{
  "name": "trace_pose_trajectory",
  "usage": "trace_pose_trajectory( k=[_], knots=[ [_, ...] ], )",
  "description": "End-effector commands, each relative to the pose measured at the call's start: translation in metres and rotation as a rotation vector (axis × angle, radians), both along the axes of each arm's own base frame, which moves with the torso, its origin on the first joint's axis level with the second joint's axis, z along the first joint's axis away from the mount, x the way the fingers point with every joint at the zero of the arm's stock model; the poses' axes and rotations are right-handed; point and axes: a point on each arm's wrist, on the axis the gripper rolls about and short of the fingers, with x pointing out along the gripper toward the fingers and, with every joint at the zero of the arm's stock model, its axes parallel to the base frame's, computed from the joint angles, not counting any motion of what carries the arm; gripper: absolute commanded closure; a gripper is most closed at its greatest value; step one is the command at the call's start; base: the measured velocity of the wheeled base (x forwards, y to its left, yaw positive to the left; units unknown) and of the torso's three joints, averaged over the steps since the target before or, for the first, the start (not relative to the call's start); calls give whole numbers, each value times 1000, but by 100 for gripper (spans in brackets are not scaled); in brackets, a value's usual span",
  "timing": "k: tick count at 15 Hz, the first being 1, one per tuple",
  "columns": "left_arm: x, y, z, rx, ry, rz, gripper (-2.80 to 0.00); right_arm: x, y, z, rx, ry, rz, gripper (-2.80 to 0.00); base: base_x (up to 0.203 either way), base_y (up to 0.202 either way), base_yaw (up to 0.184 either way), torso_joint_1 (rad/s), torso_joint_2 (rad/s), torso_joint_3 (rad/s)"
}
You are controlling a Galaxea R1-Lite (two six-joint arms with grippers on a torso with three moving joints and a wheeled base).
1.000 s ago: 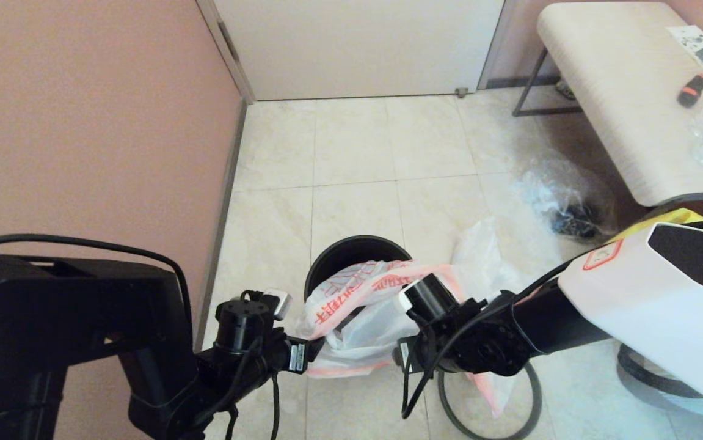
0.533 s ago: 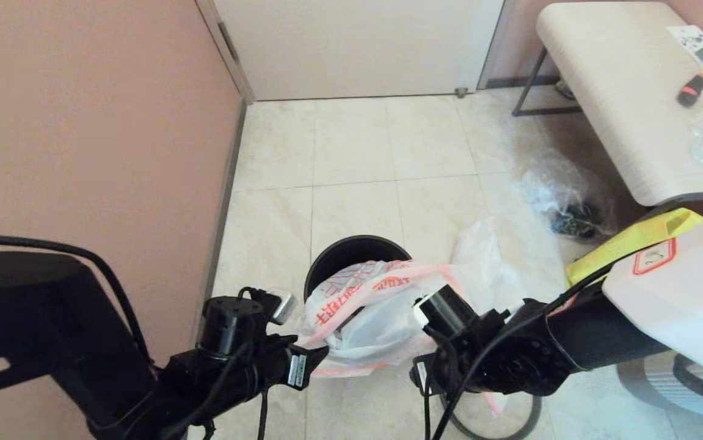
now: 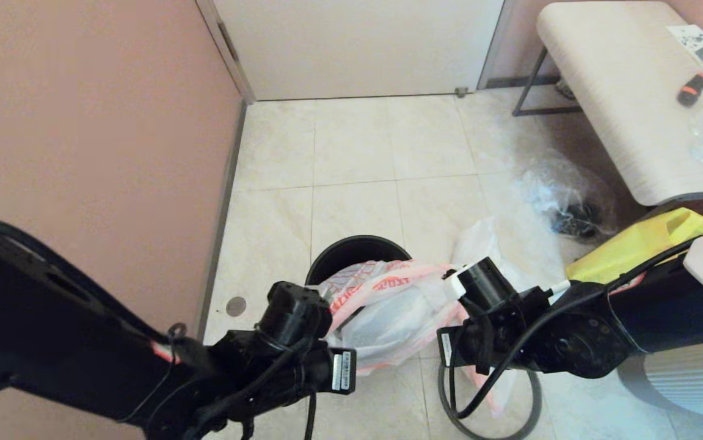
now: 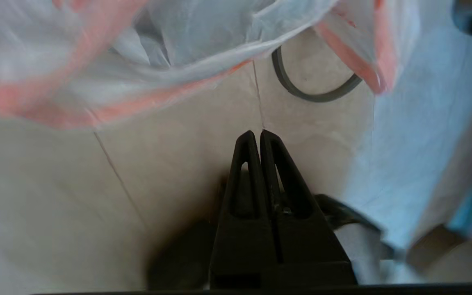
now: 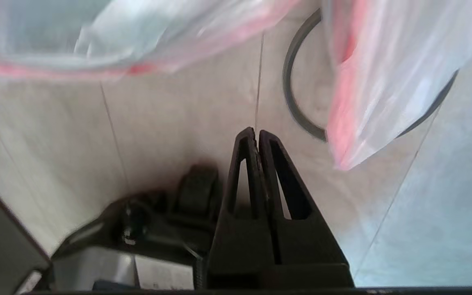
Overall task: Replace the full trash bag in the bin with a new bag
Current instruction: Put the new garbage bag on the trash can
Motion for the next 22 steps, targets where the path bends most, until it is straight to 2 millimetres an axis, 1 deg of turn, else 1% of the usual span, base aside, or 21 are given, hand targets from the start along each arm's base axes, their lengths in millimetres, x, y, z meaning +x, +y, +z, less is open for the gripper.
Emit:
trace_pose_trajectory(
  k=[1, 2, 3, 4, 7, 8, 10, 12, 14, 17, 19, 21, 22],
  knots=[
    [14, -12, -8, 17, 120, 83, -185, 8, -6, 5, 14, -18, -30, 0, 0, 0, 0, 0, 0, 0],
    [22, -14, -12, 25, 186, 146, -280, 12, -8, 7, 18, -24, -41, 0, 0, 0, 0, 0, 0, 0],
    [31, -13, -15, 21, 220, 201, -280, 14, -10, 8, 22, -27, -47, 0, 0, 0, 0, 0, 0, 0],
    [42, -9, -14, -4, 218, 240, -280, 17, -12, 11, 28, -36, -59, 0, 0, 0, 0, 0, 0, 0],
    [56, -14, -23, -44, 241, 314, -280, 21, -13, 14, 36, -47, -65, 0, 0, 0, 0, 0, 0, 0],
    [63, -12, -25, -59, 245, 348, -280, 21, -14, 14, 38, -48, -66, 0, 0, 0, 0, 0, 0, 0],
    [74, -8, -32, -59, 253, 378, -280, 22, -13, 14, 40, -49, -69, 0, 0, 0, 0, 0, 0, 0],
    [77, -7, -35, -42, 271, 388, -280, 25, -16, 13, 39, -47, -79, 0, 0, 0, 0, 0, 0, 0],
    [85, -7, -42, -30, 295, 415, -280, 28, -19, 14, 50, -58, -90, 0, 0, 0, 0, 0, 0, 0],
    [107, -10, -55, -24, 312, 451, -280, 23, -17, 12, 54, -46, -90, 0, 0, 0, 0, 0, 0, 0],
    [120, -14, -70, 2, 305, 472, -280, 20, -16, 16, 61, -57, -83, 0, 0, 0, 0, 0, 0, 0],
    [129, -14, -80, 36, 276, 506, -280, 18, -20, 32, 89, -94, -89, 0, 0, 0, 0, 0, 0, 0],
    [131, -13, -81, 39, 275, 509, -280, 17, -23, 37, 95, -103, -93, 0, 0, 0, 0, 0, 0, 0]
  ],
)
